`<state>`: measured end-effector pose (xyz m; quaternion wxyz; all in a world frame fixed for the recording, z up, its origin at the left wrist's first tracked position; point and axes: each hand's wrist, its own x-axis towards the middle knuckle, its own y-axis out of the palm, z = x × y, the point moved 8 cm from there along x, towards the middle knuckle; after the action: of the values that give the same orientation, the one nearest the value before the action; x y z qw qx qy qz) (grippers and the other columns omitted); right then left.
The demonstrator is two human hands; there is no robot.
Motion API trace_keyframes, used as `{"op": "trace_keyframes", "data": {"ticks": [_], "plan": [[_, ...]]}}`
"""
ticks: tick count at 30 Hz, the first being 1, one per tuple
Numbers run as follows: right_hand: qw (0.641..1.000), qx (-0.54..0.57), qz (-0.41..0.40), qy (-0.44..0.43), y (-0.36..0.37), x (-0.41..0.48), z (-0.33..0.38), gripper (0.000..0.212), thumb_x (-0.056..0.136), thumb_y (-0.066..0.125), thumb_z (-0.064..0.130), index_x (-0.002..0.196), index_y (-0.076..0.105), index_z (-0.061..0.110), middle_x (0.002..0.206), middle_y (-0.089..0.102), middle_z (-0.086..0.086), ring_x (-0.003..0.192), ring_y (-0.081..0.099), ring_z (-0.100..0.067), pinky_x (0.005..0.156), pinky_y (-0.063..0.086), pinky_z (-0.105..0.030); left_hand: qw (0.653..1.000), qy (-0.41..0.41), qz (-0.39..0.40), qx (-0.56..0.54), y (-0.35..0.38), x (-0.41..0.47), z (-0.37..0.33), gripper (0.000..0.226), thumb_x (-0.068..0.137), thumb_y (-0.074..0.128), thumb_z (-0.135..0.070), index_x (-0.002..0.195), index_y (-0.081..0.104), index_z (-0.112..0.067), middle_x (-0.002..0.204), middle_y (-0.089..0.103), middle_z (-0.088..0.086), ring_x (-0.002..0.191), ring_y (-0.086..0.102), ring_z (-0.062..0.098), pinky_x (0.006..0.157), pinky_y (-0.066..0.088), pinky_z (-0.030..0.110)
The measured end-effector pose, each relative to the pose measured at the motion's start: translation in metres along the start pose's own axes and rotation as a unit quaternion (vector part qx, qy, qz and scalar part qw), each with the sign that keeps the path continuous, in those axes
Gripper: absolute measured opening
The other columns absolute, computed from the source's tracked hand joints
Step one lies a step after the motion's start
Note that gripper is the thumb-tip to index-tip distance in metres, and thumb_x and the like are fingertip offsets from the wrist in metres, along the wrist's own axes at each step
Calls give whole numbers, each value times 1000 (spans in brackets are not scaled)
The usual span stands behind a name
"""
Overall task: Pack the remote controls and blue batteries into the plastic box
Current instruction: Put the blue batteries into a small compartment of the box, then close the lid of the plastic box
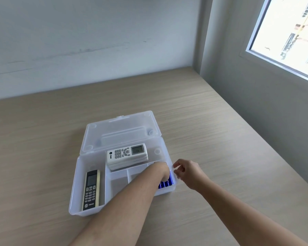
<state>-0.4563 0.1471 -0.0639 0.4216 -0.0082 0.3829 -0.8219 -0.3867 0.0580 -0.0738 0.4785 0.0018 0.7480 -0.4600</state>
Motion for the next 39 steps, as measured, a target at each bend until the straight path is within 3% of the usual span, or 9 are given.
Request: {"op": "trace_keyframes", "data": {"ticks": [7,12,15,18,21,27,30,35,39], "plan": [[1000,-23,-1,4,2,1,0,16,91,56,13,105,64,13,69,61,5,58,55,-5,49,37,-14,995,-26,0,-96,-4,-8,10,44,93,48,1,136,43,-6,129,56,19,110,63,33,94,55,41],[996,-82,-12,17,-11,15,7,19,90,47,15,93,66,17,86,72,-9,73,66,-25,62,54,-30,966,-74,73,-238,-34,-21,39,40,101,27,-7,123,52,14,135,56,25,117,63,27,91,54,26],[995,-90,-46,5,-31,45,31,25,87,43,12,89,68,15,89,72,-11,71,60,-26,58,46,-26,953,-55,-57,-293,-112,-33,84,28,98,34,-8,91,58,4,122,65,24,86,66,29,82,55,34],[996,-60,-66,-4,-43,77,65,22,87,46,16,86,67,14,82,69,-9,73,60,-26,61,43,-25,926,-82,-256,-263,-176,-49,155,28,92,40,-11,110,58,0,112,69,20,91,66,30,78,52,34],[995,-43,-85,-7,-43,104,91,19,86,45,15,79,63,17,79,66,-8,76,58,-28,64,44,-26,880,-144,-365,-269,-181,-55,220,41,89,46,-18,127,47,-4,130,54,19,118,53,37,94,47,39],[994,-28,-88,65,-16,148,87,52,93,50,30,138,41,6,137,53,-16,122,52,-35,97,43,-37,866,-220,-307,-328,-119,-10,289,61,88,53,-33,138,36,-2,142,41,17,129,42,36,103,42,42],[992,-36,-76,91,2,164,80,56,94,48,33,140,36,3,139,50,-19,124,49,-36,95,43,-37,830,-209,-268,-442,-98,19,300,65,90,54,-36,140,34,1,137,48,15,121,49,33,91,42,36],[985,-40,-111,123,22,169,59,44,93,45,34,123,46,2,117,62,-21,107,58,-39,78,43,-37,759,-172,-312,-545,-92,46,306,44,84,55,-32,114,56,0,94,62,10,82,52,27,72,39,30],[977,-85,-155,122,19,166,54,43,94,42,35,126,44,8,117,64,-17,107,59,-38,77,41,-37,767,-233,-333,-497,-85,43,307,40,79,51,-30,109,57,-5,92,65,7,80,59,28,68,45,32]]}}
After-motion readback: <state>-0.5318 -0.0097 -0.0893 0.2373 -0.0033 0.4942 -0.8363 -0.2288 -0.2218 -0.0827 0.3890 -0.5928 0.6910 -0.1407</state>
